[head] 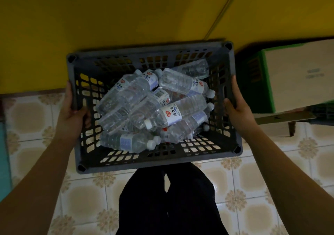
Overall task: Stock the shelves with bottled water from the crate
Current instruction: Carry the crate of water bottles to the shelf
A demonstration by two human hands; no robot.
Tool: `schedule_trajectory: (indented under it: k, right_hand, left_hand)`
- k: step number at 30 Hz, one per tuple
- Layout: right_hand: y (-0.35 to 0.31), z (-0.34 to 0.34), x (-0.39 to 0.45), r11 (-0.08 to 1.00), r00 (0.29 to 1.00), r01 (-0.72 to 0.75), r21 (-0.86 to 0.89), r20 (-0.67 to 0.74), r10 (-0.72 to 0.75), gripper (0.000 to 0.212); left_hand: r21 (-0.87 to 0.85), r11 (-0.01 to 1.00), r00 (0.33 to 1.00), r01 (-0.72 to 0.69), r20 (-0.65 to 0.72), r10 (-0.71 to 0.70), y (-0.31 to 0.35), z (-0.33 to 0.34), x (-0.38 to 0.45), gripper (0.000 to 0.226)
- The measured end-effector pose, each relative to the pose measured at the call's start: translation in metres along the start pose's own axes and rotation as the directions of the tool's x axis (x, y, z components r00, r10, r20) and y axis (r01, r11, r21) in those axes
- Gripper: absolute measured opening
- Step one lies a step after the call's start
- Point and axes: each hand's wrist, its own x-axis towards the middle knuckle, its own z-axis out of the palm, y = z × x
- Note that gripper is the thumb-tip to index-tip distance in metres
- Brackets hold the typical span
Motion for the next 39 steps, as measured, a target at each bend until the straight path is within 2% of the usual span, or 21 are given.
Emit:
schedule_trajectory:
  k: [4, 9, 12, 19, 25, 27, 31, 34, 37, 39]
  right_hand:
    - [-0.003, 0.000, 0.003, 1.000, 1.000, -0.014, -0.027, -0.013, 0.014, 0.070]
    - [-0.012, -0.004, -0.001, 0.998, 0.997, -0.035, 0.045, 0.065, 0.032, 0.086]
    - [-0.022, -0.012, -0.009, 0.997, 0.997, -0.048, 0.065, 0.059, 0.044, 0.091]
    - [-0.060, -0.058, -0.082, 0.997, 0.995, -0.041, 0.064, 0.092, 0.035, 0.094]
    - [-0.114, -0.112, -0.202, 0.997, 0.996, -0.075, 0.010, 0.047, 0.075, 0.100]
    - [-0.130, -0.127, -0.233, 0.996, 0.996, -0.086, 0.021, -0.009, 0.086, 0.100]
    - [-0.149, -0.146, -0.293, 0.996, 0.995, -0.041, 0.083, -0.085, 0.048, 0.097]
    - [-0.150, -0.141, -0.348, 0.992, 0.989, 0.009, 0.123, -0.151, 0.010, 0.097]
    - [-0.146, -0.122, -0.408, 0.992, 0.975, -0.060, 0.111, -0.207, 0.083, 0.097]
    - [-0.136, -0.107, -0.444, 0.986, 0.952, -0.100, 0.131, -0.276, 0.133, 0.098]
  left_hand:
    - [-0.068, 0.997, 0.997, 0.041, 0.062, -0.037, -0.004, -0.006, 0.003, 0.082]
    - [-0.097, 0.991, 0.985, 0.097, 0.152, -0.082, 0.008, -0.012, 0.000, 0.091]
    - [-0.133, 0.983, 0.980, 0.129, 0.168, -0.106, 0.019, -0.018, -0.005, 0.091]
    - [-0.079, 0.981, 0.964, 0.178, 0.215, -0.158, 0.081, -0.055, -0.082, 0.093]
    - [0.061, 0.991, 0.962, 0.120, 0.241, -0.132, 0.170, -0.092, -0.178, 0.092]
    - [0.086, 0.989, 0.965, 0.119, 0.227, -0.135, 0.203, -0.097, -0.197, 0.088]
    - [0.242, 0.967, 0.967, 0.077, 0.217, -0.132, 0.254, -0.109, -0.225, 0.087]
    - [0.320, 0.947, 0.973, 0.016, 0.215, -0.089, 0.273, -0.115, -0.259, 0.081]
    - [0.392, 0.913, 0.966, -0.107, 0.257, 0.003, 0.277, -0.122, -0.283, 0.081]
    - [0.359, 0.921, 0.945, -0.153, 0.325, 0.030, 0.272, -0.124, -0.285, 0.084]
